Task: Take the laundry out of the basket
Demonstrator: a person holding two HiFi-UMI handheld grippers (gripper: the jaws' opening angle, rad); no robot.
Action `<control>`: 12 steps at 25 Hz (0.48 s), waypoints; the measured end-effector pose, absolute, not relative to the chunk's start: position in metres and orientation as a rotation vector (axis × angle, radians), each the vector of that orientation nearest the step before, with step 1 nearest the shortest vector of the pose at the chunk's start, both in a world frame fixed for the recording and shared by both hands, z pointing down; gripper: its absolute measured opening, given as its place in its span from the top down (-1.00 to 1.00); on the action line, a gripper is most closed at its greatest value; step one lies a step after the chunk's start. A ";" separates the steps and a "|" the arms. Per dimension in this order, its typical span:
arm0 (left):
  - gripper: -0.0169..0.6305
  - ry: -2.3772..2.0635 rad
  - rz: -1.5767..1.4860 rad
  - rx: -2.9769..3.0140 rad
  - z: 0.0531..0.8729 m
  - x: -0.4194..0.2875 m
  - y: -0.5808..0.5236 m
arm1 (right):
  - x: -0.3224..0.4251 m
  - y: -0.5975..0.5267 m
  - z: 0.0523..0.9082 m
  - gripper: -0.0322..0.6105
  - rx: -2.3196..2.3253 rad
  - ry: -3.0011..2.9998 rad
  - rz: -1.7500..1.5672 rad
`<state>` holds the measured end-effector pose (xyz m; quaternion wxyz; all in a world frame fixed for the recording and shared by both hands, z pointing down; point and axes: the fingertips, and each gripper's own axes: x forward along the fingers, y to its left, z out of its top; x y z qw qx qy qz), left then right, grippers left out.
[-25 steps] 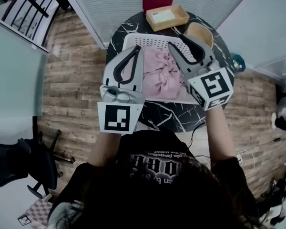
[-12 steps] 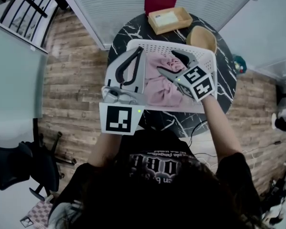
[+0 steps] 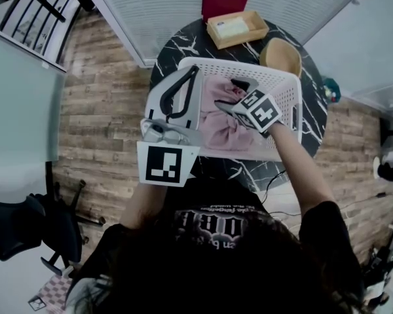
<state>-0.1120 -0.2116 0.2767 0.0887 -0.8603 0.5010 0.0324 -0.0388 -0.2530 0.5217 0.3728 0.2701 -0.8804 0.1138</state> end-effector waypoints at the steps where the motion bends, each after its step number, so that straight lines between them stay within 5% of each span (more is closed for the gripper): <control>1: 0.95 1.489 0.091 -2.561 0.277 -0.112 -0.212 | -0.038 -0.254 0.527 -0.17 0.687 -2.243 0.300; 12: 0.95 1.491 0.083 -2.561 0.280 -0.115 -0.218 | -0.038 -0.257 0.569 -0.17 0.636 -2.107 0.324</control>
